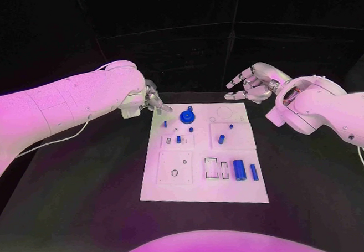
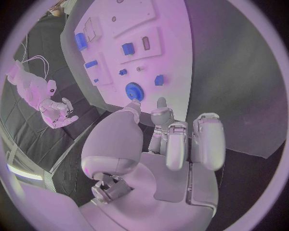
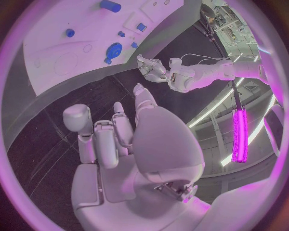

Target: Assemble the parts on the task board

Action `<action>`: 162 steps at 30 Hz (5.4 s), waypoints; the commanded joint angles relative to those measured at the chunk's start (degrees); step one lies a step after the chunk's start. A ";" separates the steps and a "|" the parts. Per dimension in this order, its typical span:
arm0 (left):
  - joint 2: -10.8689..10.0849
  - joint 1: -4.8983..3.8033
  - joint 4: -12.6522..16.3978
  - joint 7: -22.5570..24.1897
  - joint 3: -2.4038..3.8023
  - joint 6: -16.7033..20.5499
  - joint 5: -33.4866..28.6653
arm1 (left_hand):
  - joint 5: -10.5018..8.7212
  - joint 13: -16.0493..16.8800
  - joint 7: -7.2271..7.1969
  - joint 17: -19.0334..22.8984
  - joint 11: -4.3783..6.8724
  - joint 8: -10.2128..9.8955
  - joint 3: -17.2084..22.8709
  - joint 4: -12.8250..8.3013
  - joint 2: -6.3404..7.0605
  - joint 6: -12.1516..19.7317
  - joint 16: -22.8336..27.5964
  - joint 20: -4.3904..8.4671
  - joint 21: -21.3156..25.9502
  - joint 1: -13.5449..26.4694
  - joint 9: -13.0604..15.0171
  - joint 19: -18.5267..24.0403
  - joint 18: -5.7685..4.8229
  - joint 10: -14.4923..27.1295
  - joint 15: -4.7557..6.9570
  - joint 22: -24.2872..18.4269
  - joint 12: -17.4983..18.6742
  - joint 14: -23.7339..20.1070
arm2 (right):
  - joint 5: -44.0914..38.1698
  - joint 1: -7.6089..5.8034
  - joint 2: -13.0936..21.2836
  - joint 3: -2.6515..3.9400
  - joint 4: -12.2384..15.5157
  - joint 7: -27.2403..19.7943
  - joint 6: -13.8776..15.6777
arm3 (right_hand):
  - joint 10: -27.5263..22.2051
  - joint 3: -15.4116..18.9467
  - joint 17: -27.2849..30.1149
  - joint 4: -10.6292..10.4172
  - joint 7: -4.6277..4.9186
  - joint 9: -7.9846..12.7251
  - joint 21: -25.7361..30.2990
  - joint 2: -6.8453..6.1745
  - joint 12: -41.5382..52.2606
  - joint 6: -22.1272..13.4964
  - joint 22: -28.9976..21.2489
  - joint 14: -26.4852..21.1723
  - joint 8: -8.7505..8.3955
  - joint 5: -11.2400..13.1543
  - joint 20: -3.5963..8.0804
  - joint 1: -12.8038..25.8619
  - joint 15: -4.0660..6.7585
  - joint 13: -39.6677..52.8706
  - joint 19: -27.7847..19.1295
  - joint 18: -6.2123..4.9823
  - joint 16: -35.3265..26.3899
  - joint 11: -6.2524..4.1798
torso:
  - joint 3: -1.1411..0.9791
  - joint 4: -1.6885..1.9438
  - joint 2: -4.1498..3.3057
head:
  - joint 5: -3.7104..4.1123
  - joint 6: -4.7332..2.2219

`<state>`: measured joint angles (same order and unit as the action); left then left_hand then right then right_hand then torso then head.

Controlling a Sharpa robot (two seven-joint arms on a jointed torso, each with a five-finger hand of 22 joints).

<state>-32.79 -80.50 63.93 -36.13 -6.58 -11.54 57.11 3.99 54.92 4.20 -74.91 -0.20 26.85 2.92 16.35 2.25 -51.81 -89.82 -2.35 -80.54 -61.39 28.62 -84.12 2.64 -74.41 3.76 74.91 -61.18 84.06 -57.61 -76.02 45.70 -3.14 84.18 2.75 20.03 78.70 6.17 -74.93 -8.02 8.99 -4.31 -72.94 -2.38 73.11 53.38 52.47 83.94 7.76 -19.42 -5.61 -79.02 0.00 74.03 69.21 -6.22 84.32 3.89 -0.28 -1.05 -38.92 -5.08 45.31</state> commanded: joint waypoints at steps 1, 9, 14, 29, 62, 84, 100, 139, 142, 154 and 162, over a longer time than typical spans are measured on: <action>0.62 0.08 -1.17 -0.12 -0.36 -3.09 3.61 | 0.04 -0.08 0.28 -15.09 0.04 -0.19 -0.50 0.10 -0.11 -0.46 -0.18 -0.40 0.21 -0.47 -0.18 -0.46 0.34 0.27 -0.33 3.84 0.11 5.94 | -0.07 -0.13 -0.11 0.05 0.01 -0.37 -0.44 | -0.21 0.23 -3.43 -0.04 -0.21 0.08 0.38 0.67 -0.24 -0.37 -0.05 3.46 0.39 0.27 -0.18 0.12 0.47 -0.04 -0.36 -1.06 -0.27 -0.09 | -0.04 0.04 0.07 | -0.11 0.10; 2.28 0.68 -3.82 0.52 -0.91 -4.79 4.29 | 0.03 0.19 0.09 -15.09 0.17 0.00 -1.47 0.10 -0.60 -1.43 -0.18 -0.41 0.04 -0.79 -0.73 -0.59 0.29 0.06 -0.25 4.09 -0.32 5.94 | -0.08 -0.13 -0.28 0.05 -0.05 -0.46 -0.47 | -0.20 0.22 -3.45 -0.04 -0.21 0.09 0.37 0.74 -0.23 -0.39 -0.02 3.46 0.40 0.22 -0.18 0.06 0.47 -0.04 -0.33 -1.05 -0.26 -0.10 | -0.02 -0.02 0.09 | -0.28 0.20; 3.07 1.00 -4.85 1.01 -0.97 -5.44 4.34 | 0.00 0.17 0.04 -15.09 0.22 0.06 -1.70 0.10 -0.72 -1.65 -0.18 -0.40 0.01 -0.86 -0.83 -0.60 0.28 0.05 -0.22 4.13 -0.35 5.94 | -0.08 -0.12 -0.36 0.05 -0.07 -0.47 -0.50 | -0.20 0.22 -3.45 -0.04 -0.21 0.09 0.37 0.74 -0.23 -0.39 -0.02 3.46 0.40 0.22 -0.18 0.06 0.47 -0.04 -0.33 -1.05 -0.26 -0.10 | -0.03 0.00 0.10 | -0.26 0.16; 4.30 1.49 -6.07 2.34 -1.10 -6.70 1.80 | -0.06 0.49 -0.13 -15.09 0.36 0.24 -2.21 0.02 -1.24 -2.24 -0.18 -0.33 -0.23 -1.29 -1.10 -0.75 0.21 -0.18 -0.13 4.45 -0.74 5.94 | -0.08 -0.12 -0.61 0.05 -0.23 -0.53 -0.55 | -0.20 0.21 -3.45 -0.03 -0.21 0.10 0.42 0.83 -0.23 -0.42 -0.08 3.47 0.42 0.12 -0.18 -0.06 0.48 -0.04 -0.35 -1.06 -0.28 -0.10 | -0.02 0.03 0.09 | -0.21 0.30; 5.20 1.83 -7.01 3.09 -1.41 -7.56 0.67 | 0.09 0.03 -0.27 -15.09 0.50 0.26 -2.82 -1.38 -3.57 -3.01 -0.18 -0.19 -0.10 -5.81 -2.39 -0.73 0.22 -0.14 -0.02 4.50 -0.76 5.94 | -0.08 -0.12 -0.86 0.05 -0.44 -0.51 -0.60 | -0.26 0.20 -3.45 -0.04 -0.21 0.10 0.48 1.02 -0.29 -0.45 -0.14 3.48 0.50 -0.20 -0.17 -0.30 0.48 -0.10 -0.33 -1.07 -0.30 -0.11 | -0.07 0.08 0.11 | 0.31 0.39; 5.39 1.83 -7.64 3.70 -1.42 -8.57 -0.57 | 0.19 -0.40 -0.40 -15.09 0.63 0.10 -1.31 -4.23 -5.56 -3.44 -0.18 -0.17 -0.06 -10.52 -3.47 -0.74 0.21 -0.10 0.02 4.64 -0.61 5.94 | -0.08 -0.12 -0.92 0.05 -0.41 -0.47 -0.45 | -0.25 0.18 -3.41 -0.06 -0.22 0.11 0.49 1.21 -0.26 -0.45 -0.11 3.48 0.58 -0.56 -0.16 -0.50 0.49 -0.08 -0.27 -1.05 -0.34 -0.12 | -0.04 0.07 0.10 | 0.05 0.64; 4.83 1.85 -7.47 5.30 -1.42 -5.99 -2.85 | 0.57 -1.83 0.41 -15.09 0.42 -0.26 19.37 -12.58 -4.60 -2.81 -0.18 0.08 0.16 -15.68 -5.13 -0.69 0.29 0.29 0.02 4.78 0.88 5.94 | -0.08 -0.13 -0.82 0.05 -0.38 -0.43 -0.56 | -0.22 0.20 -3.45 -0.08 -0.21 0.11 0.53 1.24 -0.22 -0.45 -0.16 3.49 0.61 -0.66 -0.16 -0.54 0.50 -0.04 -0.29 -1.06 -0.33 -0.12 | -0.10 0.14 0.15 | 0.04 0.62; -10.55 3.23 17.63 8.33 -4.29 12.88 -5.69 | 7.41 -2.75 -1.07 -15.09 1.44 5.77 40.20 -19.63 3.31 -3.45 -0.18 0.38 0.21 -2.81 -2.88 -0.97 0.18 -1.84 0.56 5.37 0.72 5.94 | -0.08 -0.13 -0.96 0.04 -1.01 -0.20 -1.05 | -0.26 0.44 -3.37 -0.35 -0.25 0.11 0.68 1.37 -0.26 -0.42 -0.33 3.51 0.88 -2.05 -0.13 -0.72 0.53 -0.10 -0.25 -1.08 -0.43 -0.15 | -0.12 0.26 0.15 | -1.14 0.32; -10.77 3.56 18.23 8.06 -4.42 13.43 -4.67 | 7.48 -2.82 -1.10 -15.09 1.46 5.80 40.21 -19.66 3.35 -3.50 -0.18 0.39 0.19 -2.75 -2.88 -0.99 0.18 -1.87 0.57 5.40 0.77 5.94 | -0.08 -0.13 -1.03 0.04 -1.07 -0.21 -1.06 | -0.26 0.44 -3.37 -0.35 -0.25 0.11 0.68 1.37 -0.26 -0.42 -0.33 3.51 0.88 -2.05 -0.13 -0.72 0.53 -0.10 -0.25 -1.08 -0.43 -0.15 | -0.13 0.29 0.11 | -1.10 0.45; -10.66 4.09 19.04 6.34 -4.67 14.00 -0.59 | 7.70 -2.71 -1.17 -15.09 1.52 5.89 40.25 -19.77 3.50 -3.66 -0.18 0.42 0.10 -2.54 -2.88 -1.05 0.15 -2.12 0.61 5.50 0.68 5.94 | -0.08 -0.13 -1.24 0.04 -1.17 -0.25 -1.08 | -0.31 0.46 -3.33 -0.39 -0.25 0.11 0.68 1.39 -0.32 -0.42 -0.31 3.50 0.91 -2.22 -0.12 -0.74 0.54 -0.16 -0.23 -1.07 -0.45 -0.16 | -0.10 0.26 0.10 | -1.14 0.76; -10.22 4.36 18.80 5.33 -4.96 12.79 0.11 | 7.79 -2.69 -1.22 -15.09 1.56 5.95 40.25 -19.84 3.59 -3.75 -0.18 0.44 0.00 -2.43 -2.87 -1.11 0.12 -2.25 0.64 5.61 0.65 5.94 | -0.08 -0.12 -1.35 0.03 -1.20 -0.30 -1.10 | -0.31 0.46 -3.33 -0.39 -0.25 0.11 0.68 1.39 -0.32 -0.42 -0.31 3.50 0.91 -2.22 -0.12 -0.74 0.54 -0.16 -0.23 -1.07 -0.45 -0.16 | -0.12 0.25 0.12 | -1.18 0.99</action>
<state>-43.07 -76.12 82.73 -29.96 -11.56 1.56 55.67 11.53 52.16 3.09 -74.91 1.42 32.42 36.47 3.22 6.55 -55.42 -89.82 -2.17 -80.33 -63.82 25.68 -83.95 2.64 -76.29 3.98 74.90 -60.80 83.83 -57.61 -76.01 44.40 -3.15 82.95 2.76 19.21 78.71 6.48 -74.92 -8.34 8.81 -4.29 -72.51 -1.70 73.12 53.20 52.20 84.15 8.43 -21.47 -5.62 -79.70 0.21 73.92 69.22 -6.22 84.14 3.89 -0.39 -0.81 -38.81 -6.25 46.23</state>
